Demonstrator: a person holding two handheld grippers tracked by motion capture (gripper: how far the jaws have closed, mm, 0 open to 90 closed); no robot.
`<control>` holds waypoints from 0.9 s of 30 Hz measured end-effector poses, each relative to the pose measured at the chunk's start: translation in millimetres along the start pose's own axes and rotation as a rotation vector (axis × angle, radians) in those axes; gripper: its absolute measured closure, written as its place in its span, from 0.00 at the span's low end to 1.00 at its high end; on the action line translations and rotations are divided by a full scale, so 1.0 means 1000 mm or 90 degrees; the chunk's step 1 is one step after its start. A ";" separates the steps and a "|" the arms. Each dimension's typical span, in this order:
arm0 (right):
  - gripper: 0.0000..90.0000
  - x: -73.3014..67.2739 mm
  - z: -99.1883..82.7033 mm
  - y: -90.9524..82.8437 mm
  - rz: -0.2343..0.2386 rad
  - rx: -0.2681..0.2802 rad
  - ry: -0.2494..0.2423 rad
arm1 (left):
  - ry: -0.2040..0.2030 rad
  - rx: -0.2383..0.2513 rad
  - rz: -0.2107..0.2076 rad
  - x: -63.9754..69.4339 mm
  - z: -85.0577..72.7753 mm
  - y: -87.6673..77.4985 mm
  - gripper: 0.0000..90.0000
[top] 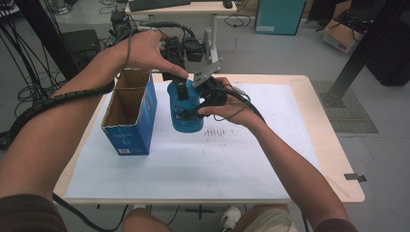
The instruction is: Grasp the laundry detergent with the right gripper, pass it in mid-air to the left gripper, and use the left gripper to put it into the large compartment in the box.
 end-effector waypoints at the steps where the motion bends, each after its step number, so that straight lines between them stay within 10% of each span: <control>1: 0.49 -0.001 0.001 0.000 0.000 0.002 -0.002 | 0.006 0.002 0.001 0.000 0.001 0.001 0.05; 6: 0.49 0.005 0.005 0.001 -0.013 0.015 -0.067 | 0.016 -0.013 0.003 0.003 -0.001 0.003 0.05; 27: 0.49 0.003 0.008 -0.003 -0.010 0.024 -0.076 | 0.017 -0.028 0.006 0.006 -0.001 0.009 0.05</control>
Point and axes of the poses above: each handheld gripper's, and its own axes: y roughly forward along the jaws, z roughly out of its top, x roughly to its right, the point moved 10 cm from there along y, roughly forward along the jaws, and after that the axes turned 10 degrees about -x, right-handed, at the moved point
